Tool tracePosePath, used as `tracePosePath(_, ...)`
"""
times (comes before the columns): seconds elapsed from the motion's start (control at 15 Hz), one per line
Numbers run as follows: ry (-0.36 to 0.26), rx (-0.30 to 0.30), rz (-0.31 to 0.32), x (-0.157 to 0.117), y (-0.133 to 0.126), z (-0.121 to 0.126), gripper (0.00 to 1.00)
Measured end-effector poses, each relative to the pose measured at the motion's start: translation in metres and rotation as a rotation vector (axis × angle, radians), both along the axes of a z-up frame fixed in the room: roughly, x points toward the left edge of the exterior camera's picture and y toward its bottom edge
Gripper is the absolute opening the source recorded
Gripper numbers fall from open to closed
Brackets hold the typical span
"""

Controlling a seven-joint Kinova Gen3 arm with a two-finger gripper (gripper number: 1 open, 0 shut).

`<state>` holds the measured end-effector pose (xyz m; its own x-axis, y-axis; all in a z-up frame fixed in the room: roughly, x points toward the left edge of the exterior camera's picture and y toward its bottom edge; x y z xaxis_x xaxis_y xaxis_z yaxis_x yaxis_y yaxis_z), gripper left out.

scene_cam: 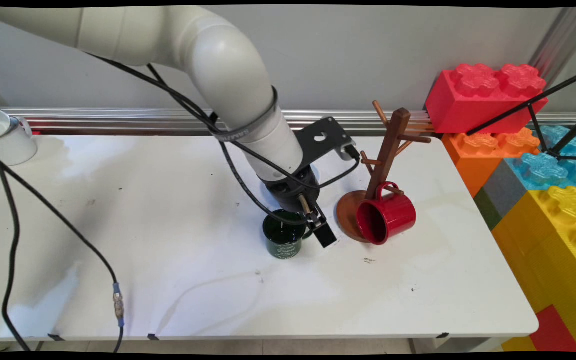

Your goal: Pick up the red mug from the rack

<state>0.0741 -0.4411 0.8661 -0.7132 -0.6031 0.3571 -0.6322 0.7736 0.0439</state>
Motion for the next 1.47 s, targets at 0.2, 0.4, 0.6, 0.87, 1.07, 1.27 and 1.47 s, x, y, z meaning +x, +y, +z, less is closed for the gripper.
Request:
tracePosePath(0.2, 0.054, -0.021, -0.005, 0.009, 0.002, 0.000, 1.00)
tracePosePath(0.4, 0.131, -0.031, -0.003, 0.016, 0.007, -0.007, 1.00)
tracePosePath(0.6, 0.190, -0.044, 0.008, 0.020, 0.009, -0.015, 1.00)
tracePosePath(0.87, 0.274, -0.087, 0.032, 0.023, 0.009, -0.031, 1.00)
tracePosePath(1.07, 0.335, -0.115, 0.052, 0.021, 0.010, -0.045, 1.00)
tracePosePath(1.27, 0.383, -0.128, 0.071, 0.017, 0.011, -0.054, 1.00)
tracePosePath(1.47, 0.436, -0.145, 0.089, 0.013, 0.015, -0.064, 1.00)
